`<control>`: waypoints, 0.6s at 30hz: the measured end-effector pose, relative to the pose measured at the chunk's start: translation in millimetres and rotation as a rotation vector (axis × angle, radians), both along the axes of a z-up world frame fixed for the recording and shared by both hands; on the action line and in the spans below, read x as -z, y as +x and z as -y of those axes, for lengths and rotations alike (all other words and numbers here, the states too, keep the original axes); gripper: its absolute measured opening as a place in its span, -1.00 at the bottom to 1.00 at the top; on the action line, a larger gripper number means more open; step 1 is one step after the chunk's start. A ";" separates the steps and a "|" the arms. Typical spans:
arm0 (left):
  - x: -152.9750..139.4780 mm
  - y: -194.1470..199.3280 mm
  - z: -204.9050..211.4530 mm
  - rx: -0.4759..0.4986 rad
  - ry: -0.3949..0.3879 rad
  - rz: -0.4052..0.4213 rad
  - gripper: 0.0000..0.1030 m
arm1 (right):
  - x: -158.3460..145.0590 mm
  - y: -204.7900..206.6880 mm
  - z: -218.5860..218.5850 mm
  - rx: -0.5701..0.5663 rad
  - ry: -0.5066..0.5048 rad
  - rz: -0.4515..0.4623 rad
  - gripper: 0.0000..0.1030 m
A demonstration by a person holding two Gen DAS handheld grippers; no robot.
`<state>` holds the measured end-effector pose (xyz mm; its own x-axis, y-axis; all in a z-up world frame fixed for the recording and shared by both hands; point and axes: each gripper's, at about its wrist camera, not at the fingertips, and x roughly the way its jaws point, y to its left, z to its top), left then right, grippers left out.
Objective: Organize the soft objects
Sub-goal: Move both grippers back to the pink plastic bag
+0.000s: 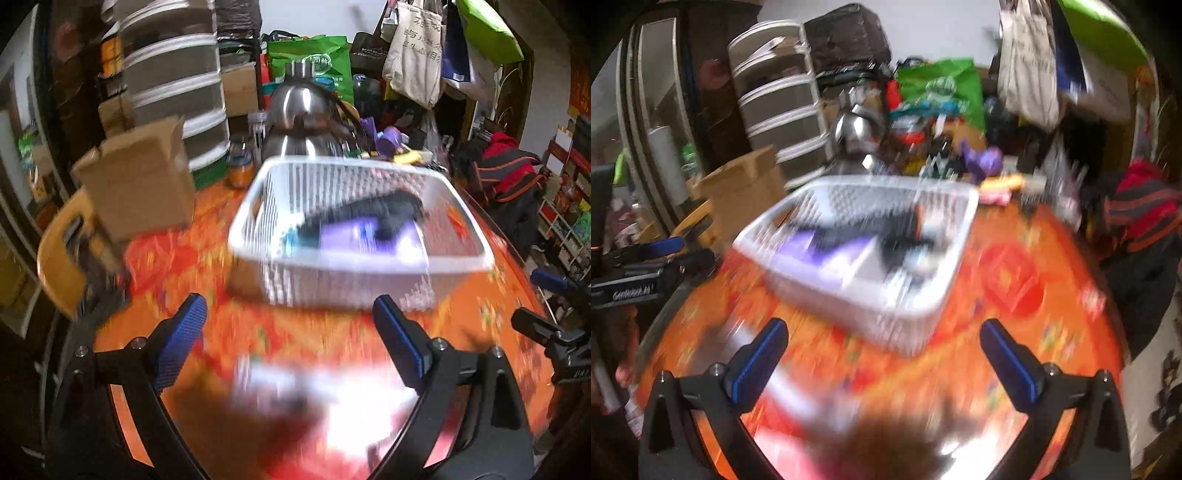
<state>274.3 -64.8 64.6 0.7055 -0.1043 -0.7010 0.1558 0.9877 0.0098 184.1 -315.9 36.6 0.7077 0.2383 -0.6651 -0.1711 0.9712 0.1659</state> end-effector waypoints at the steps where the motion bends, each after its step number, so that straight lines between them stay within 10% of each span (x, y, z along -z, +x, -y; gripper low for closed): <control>1: 7.2 -18.5 -6.6 0.000 -0.019 0.000 0.75 | 10.5 -21.4 3.0 -0.011 0.017 -0.012 1.00; 9: 93.8 -146.4 -21.0 0.002 -0.107 -0.105 0.75 | 68.8 -138.3 2.0 -0.006 0.029 0.014 0.94; 18: 142.4 -182.4 16.4 0.032 -0.132 -0.203 0.70 | 106.5 -149.6 -12.0 -0.032 0.027 -0.050 0.49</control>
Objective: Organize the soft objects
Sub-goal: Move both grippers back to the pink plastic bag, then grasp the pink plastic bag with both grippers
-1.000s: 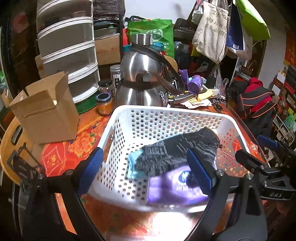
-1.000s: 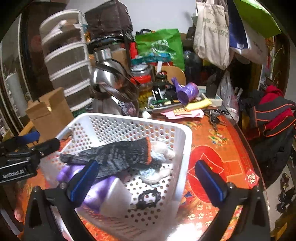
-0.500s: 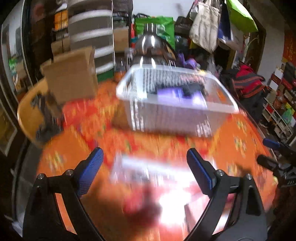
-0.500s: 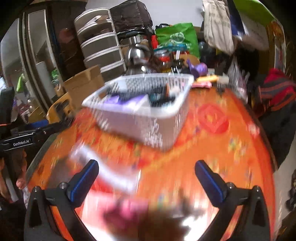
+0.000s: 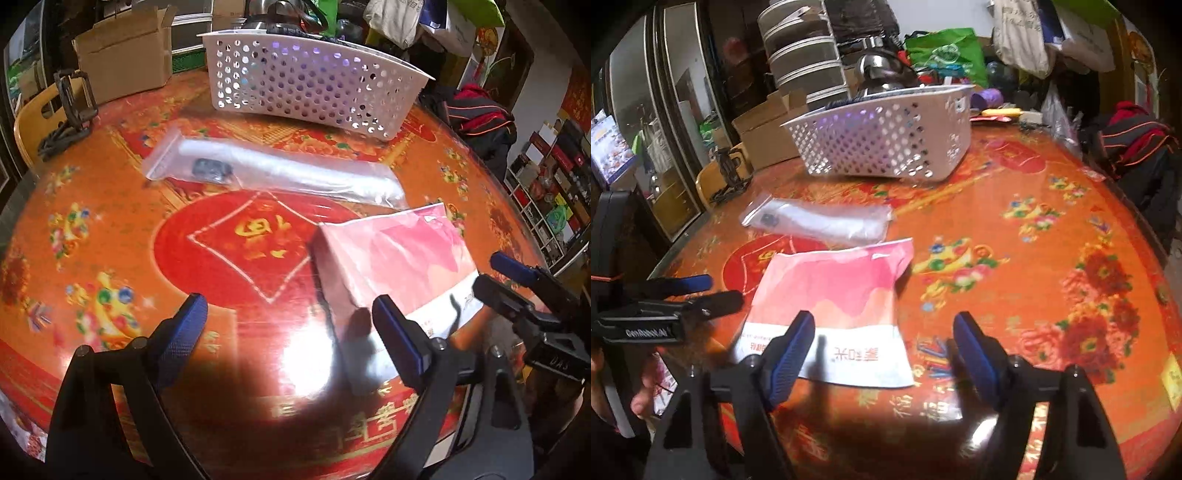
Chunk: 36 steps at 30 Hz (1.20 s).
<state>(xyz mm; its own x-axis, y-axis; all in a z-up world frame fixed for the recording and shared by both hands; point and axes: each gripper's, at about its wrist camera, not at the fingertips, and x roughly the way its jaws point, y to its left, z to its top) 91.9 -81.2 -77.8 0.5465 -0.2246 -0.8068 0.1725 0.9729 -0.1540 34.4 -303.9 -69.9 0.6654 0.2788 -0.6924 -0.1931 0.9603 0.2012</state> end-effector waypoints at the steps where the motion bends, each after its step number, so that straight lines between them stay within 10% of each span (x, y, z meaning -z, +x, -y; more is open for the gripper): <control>1: 2.2 -0.2 3.5 0.002 -0.003 -0.004 0.62 | 2.3 2.3 -1.3 -0.009 0.002 -0.009 0.47; 12: 2.2 11.9 28.1 0.062 -0.058 -0.025 0.37 | 13.0 11.3 -11.8 -0.058 0.005 -0.030 0.23; 26: 3.6 11.2 35.5 0.131 -0.151 -0.027 -0.60 | 13.7 2.6 -24.1 -0.090 0.018 -0.034 -0.35; 36: -2.5 5.4 22.6 0.159 -0.154 0.048 -0.77 | 10.1 -0.8 -24.5 -0.089 0.041 -0.032 -0.74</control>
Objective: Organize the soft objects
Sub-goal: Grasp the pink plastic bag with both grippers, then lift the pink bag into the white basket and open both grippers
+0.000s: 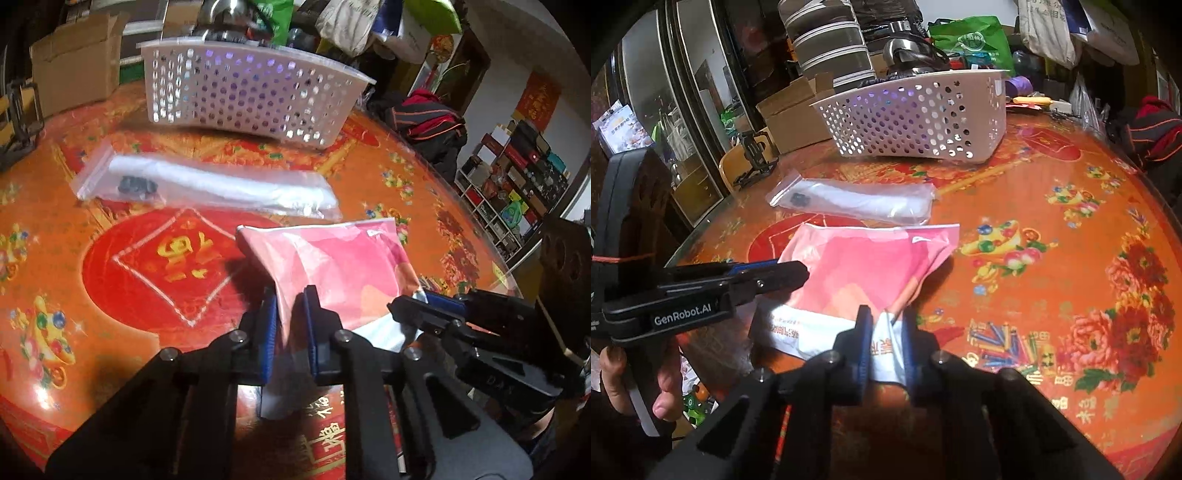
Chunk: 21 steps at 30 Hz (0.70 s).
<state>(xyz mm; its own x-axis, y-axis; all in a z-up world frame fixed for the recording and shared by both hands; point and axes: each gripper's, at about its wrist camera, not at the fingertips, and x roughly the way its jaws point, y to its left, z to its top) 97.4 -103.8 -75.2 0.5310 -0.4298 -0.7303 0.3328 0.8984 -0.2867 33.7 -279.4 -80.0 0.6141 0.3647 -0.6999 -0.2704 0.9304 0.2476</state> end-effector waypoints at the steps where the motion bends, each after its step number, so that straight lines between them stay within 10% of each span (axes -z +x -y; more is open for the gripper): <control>1: -2.1 -2.0 -1.4 0.001 0.001 0.015 -0.78 | -1.0 -0.4 -1.3 -0.003 0.004 0.002 -0.75; 21: -98.7 33.5 -46.1 -0.016 -0.077 0.185 -0.79 | -95.8 48.3 -24.0 -0.055 0.021 0.164 -0.77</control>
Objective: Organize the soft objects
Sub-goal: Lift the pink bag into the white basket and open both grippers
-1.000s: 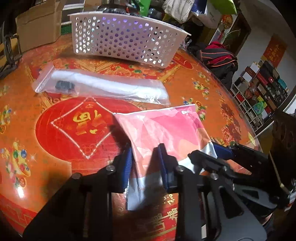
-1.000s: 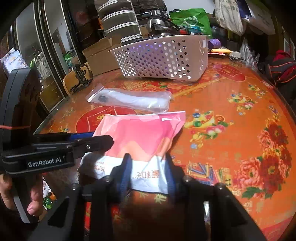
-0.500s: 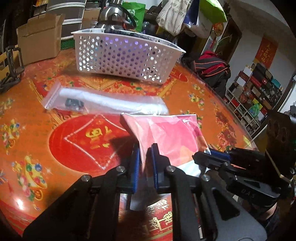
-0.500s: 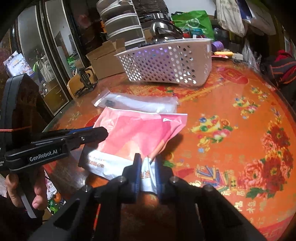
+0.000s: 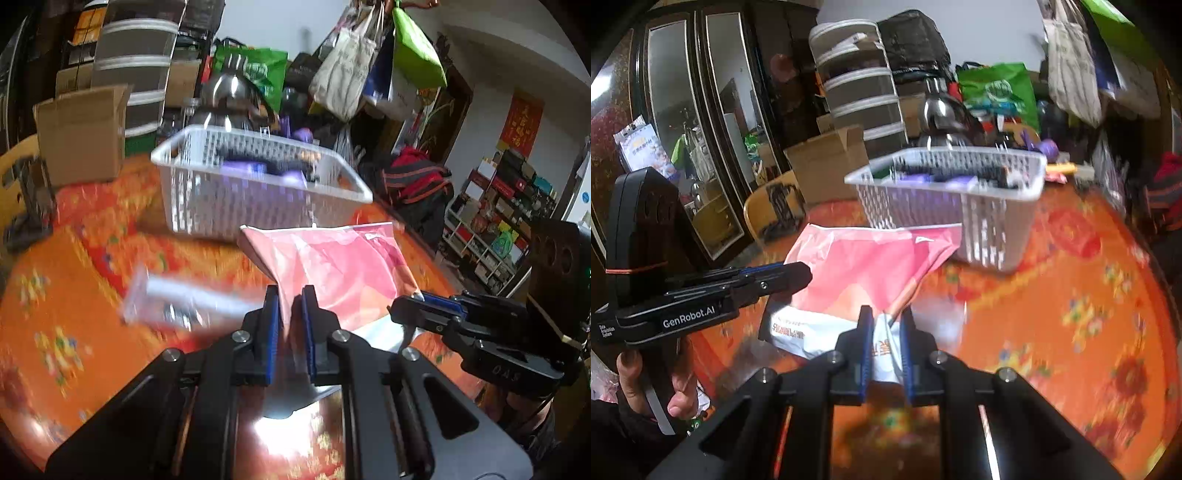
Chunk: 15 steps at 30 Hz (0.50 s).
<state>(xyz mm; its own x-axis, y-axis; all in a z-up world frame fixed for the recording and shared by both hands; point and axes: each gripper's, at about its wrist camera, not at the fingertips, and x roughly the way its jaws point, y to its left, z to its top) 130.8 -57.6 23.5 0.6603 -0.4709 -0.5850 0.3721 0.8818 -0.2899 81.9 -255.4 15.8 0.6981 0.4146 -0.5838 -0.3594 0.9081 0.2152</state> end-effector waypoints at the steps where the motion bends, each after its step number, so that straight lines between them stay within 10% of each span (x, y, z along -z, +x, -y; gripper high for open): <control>1: -8.9 7.8 -2.7 0.000 -0.014 0.007 -0.79 | -6.7 5.7 -1.1 -0.001 -0.001 0.008 -0.77; 15: -93.0 130.9 9.1 -0.012 -0.012 0.058 -0.79 | -73.5 113.8 7.8 0.062 0.025 0.052 -0.78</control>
